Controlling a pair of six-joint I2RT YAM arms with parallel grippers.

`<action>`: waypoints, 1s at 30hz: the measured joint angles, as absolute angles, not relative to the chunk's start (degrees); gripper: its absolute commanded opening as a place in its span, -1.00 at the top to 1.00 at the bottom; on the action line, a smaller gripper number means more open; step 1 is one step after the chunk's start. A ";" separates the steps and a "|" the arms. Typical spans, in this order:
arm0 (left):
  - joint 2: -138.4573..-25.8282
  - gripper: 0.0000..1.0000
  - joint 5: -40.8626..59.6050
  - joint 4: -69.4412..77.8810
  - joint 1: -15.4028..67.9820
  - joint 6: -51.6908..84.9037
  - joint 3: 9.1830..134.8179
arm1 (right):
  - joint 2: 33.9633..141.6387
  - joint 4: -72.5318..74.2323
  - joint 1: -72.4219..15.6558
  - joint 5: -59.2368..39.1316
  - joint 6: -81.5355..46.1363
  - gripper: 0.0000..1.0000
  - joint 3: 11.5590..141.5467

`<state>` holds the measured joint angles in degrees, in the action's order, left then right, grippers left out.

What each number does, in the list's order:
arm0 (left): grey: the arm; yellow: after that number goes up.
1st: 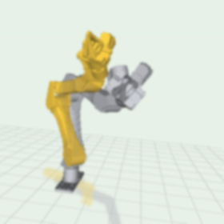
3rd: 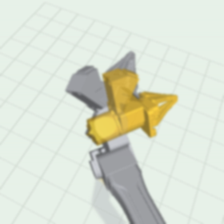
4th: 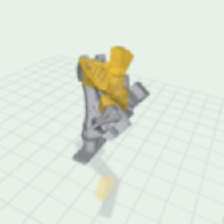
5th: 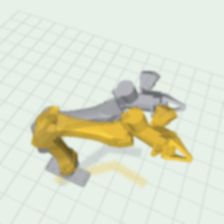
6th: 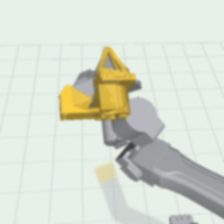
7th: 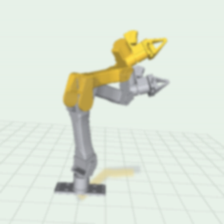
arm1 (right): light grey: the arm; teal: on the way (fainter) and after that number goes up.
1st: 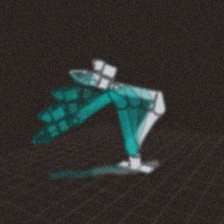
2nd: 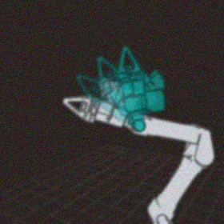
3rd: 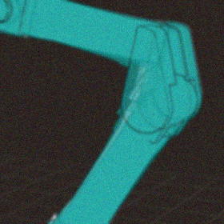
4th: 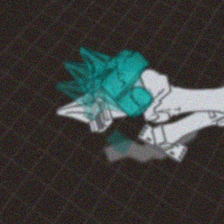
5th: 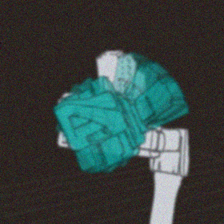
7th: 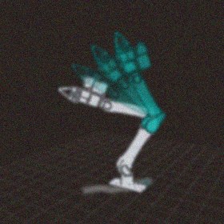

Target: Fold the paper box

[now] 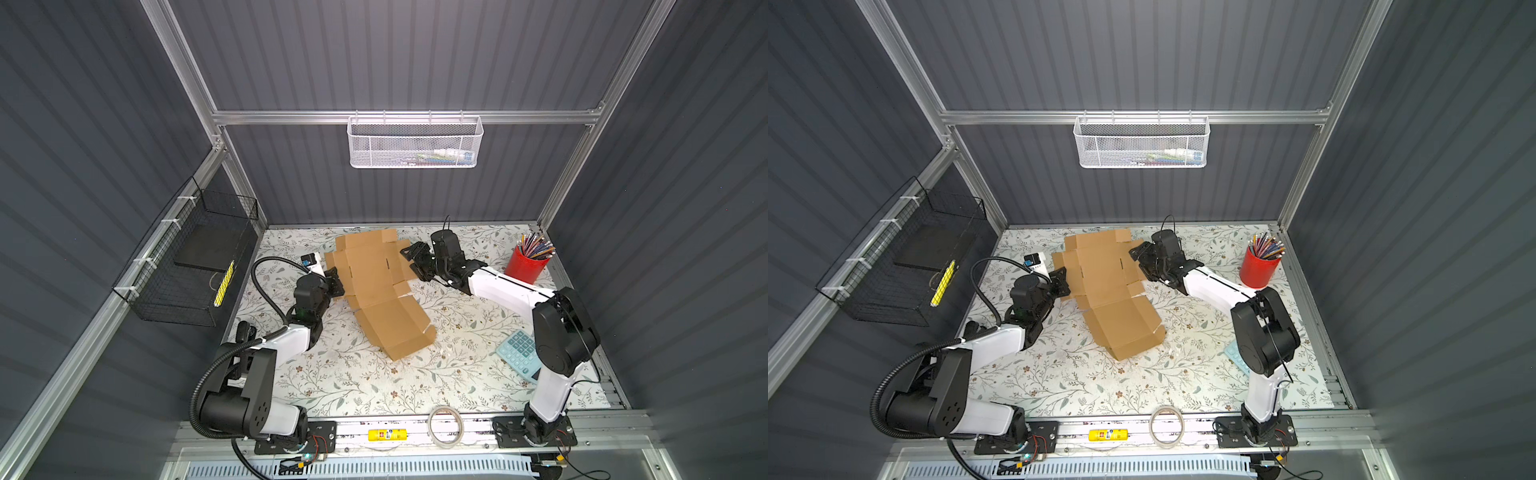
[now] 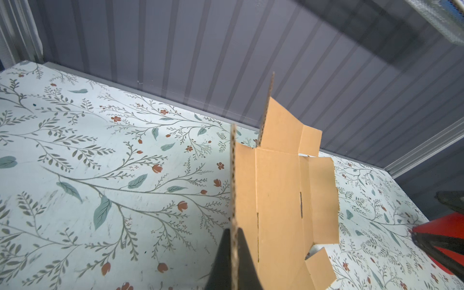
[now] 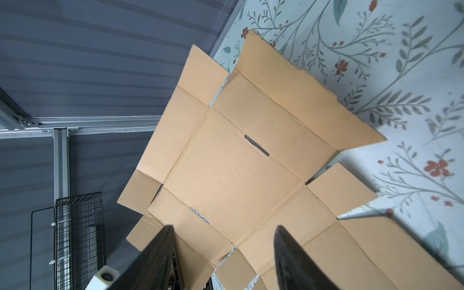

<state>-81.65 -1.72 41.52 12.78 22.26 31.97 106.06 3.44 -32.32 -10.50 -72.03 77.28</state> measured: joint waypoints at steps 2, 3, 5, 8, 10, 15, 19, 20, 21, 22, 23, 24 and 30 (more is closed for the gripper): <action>-81.52 1.00 -1.41 41.58 12.82 21.58 31.97 | 107.07 3.09 -32.32 -10.68 -72.05 -0.31 78.54; -81.52 1.00 -1.28 41.60 12.91 21.19 31.97 | 107.63 3.03 -32.32 -10.76 -72.14 -0.31 79.22; -81.52 1.00 -1.26 41.63 13.15 20.32 31.97 | 108.51 2.90 -32.29 -10.94 -72.47 -0.32 80.20; -81.52 1.00 -1.26 41.63 13.87 18.46 31.97 | 109.12 2.33 -32.29 -11.29 -73.14 -0.32 81.21; -81.52 1.00 -1.30 41.63 14.26 17.19 31.97 | 109.25 1.74 -32.25 -11.60 -73.43 -0.32 82.02; -81.52 1.00 -1.30 41.74 14.63 14.55 31.94 | 109.27 -0.01 -32.25 -11.81 -73.49 -0.34 85.38; -81.52 1.00 -1.28 42.85 15.05 13.21 31.33 | 109.27 -0.95 -32.23 -11.79 -73.63 -0.34 87.46; -81.52 1.00 -1.28 43.11 15.11 13.02 31.07 | 109.27 -1.15 -32.21 -11.79 -73.87 -0.34 87.72; -81.52 1.00 -1.30 43.44 15.27 12.78 30.79 | 109.36 -1.58 -32.18 -11.81 -74.24 -0.34 88.07; -81.52 1.00 -1.28 43.81 15.49 12.58 30.48 | 109.78 -1.93 -32.16 -11.81 -74.63 -0.34 88.77; -81.52 1.00 -1.28 44.03 15.77 12.34 30.24 | 110.34 -2.26 -32.14 -11.84 -75.05 -0.34 89.69; -81.52 1.00 -1.28 44.25 16.01 12.12 30.13 | 111.07 -2.72 -32.12 -11.84 -75.46 -0.35 90.74; -81.52 1.00 -1.34 47.03 18.02 10.66 29.56 | 113.84 -6.55 -31.97 -11.51 -78.70 -0.40 94.94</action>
